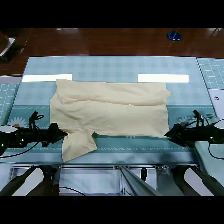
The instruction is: Fold the shirts.
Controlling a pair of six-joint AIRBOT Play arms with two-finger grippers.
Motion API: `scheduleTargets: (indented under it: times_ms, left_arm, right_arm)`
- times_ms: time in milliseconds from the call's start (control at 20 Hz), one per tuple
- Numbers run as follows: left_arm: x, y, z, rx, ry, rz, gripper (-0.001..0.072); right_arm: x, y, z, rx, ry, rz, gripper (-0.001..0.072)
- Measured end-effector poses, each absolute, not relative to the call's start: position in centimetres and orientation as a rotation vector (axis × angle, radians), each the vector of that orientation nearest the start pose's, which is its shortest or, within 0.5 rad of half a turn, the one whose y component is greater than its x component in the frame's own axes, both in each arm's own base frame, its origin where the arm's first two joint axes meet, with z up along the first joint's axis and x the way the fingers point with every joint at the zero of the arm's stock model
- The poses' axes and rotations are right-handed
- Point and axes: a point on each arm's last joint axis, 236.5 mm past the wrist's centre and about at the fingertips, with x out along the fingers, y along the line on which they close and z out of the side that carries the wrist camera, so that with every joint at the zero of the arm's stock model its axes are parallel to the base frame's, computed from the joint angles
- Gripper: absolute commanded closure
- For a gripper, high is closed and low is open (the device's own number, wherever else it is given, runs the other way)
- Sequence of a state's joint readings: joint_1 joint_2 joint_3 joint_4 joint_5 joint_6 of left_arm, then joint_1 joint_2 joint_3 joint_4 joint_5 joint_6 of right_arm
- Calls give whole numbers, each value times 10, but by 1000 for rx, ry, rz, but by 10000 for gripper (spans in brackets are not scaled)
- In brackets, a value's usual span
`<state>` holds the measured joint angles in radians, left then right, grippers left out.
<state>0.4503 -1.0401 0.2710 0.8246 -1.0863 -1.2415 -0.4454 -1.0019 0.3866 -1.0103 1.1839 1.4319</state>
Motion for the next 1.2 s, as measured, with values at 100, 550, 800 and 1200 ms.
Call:
scheduleTargets:
  times_ms: [100, 550, 800, 1200]
  left_arm:
    - [190, -66, -122, -957, 1483, -88, 686]
    - [214, -53, -115, -848, 1421, -97, 686]
    - [277, -37, -63, -808, 1264, -149, 687]
    - [404, -43, -5, -828, 1112, -249, 687]
  right_arm:
    - [201, 43, -107, 912, 1526, -14, 310]
    - [245, 43, -92, 866, 1418, 126, 693]
    - [291, 34, -51, 811, 1314, 213, 693]
    - [389, 38, -19, 765, 1218, 299, 693]
